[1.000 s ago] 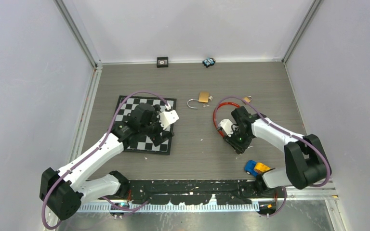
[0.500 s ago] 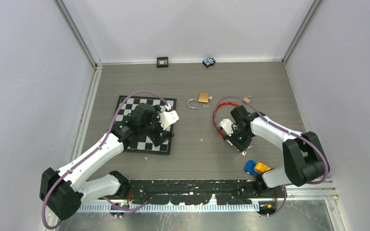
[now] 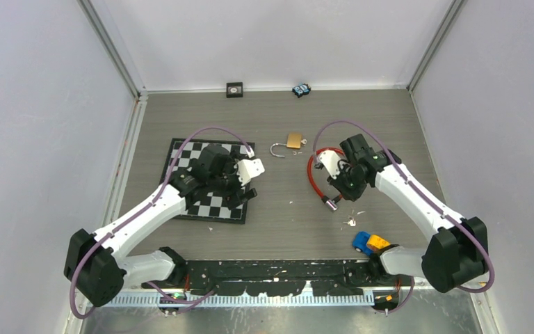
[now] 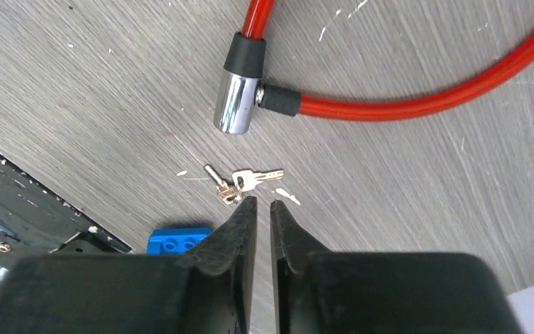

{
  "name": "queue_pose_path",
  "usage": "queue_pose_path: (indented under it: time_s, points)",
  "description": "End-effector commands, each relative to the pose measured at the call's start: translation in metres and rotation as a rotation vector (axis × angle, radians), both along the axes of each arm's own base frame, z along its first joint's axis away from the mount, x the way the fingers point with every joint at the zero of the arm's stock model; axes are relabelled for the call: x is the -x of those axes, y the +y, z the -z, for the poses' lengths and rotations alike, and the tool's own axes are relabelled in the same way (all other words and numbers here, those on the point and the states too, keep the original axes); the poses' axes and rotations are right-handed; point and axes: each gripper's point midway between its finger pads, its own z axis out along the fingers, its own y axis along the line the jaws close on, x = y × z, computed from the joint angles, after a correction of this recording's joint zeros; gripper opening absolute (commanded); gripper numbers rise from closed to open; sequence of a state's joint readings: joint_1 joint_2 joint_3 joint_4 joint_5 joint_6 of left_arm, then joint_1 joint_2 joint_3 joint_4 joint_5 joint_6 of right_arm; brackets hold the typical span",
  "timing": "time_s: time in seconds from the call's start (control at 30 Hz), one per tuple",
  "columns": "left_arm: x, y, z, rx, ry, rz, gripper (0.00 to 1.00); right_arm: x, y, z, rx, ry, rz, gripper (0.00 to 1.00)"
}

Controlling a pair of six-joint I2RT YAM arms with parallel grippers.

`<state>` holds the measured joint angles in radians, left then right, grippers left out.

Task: Unlock with the key

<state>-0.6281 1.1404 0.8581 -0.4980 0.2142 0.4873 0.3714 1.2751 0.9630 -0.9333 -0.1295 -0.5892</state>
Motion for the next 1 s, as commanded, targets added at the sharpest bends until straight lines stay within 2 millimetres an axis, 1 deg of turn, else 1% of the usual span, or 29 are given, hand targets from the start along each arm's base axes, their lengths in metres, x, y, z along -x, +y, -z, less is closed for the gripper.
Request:
queue_pose_path:
  time_s: [0.0, 0.07, 0.13, 0.23, 0.43, 0.6, 0.77, 0.97]
  points:
    - [-0.010, -0.018, -0.025, 0.077, -0.047, 0.043, 0.98, 0.018, -0.014, 0.009, 0.058, 0.042, -0.005, 0.27]
    - [-0.009, -0.019, -0.025, 0.083, -0.047, 0.046, 0.98, 0.024, -0.016, 0.020, 0.069, 0.065, -0.002, 0.39]
    - [-0.009, -0.017, -0.026, 0.087, -0.053, 0.043, 0.98, 0.028, -0.018, 0.030, 0.078, 0.087, 0.012, 0.48]
    - [-0.007, -0.017, -0.026, 0.092, -0.055, 0.042, 0.98, 0.031, -0.017, 0.041, 0.073, 0.103, 0.034, 0.53]
    - [-0.004, -0.016, -0.025, 0.097, -0.048, 0.041, 0.98, 0.029, -0.023, 0.058, 0.116, 0.126, 0.066, 0.53]
    - [-0.003, -0.017, -0.024, 0.100, -0.042, 0.041, 0.98, 0.027, -0.025, 0.069, 0.140, 0.147, 0.075, 0.46]
    - [-0.003, -0.016, -0.024, 0.100, -0.046, 0.042, 0.98, 0.028, -0.026, 0.072, 0.150, 0.158, 0.077, 0.38]
    - [-0.002, -0.016, -0.023, 0.099, -0.047, 0.044, 0.98, 0.033, -0.029, 0.072, 0.161, 0.173, 0.076, 0.37]
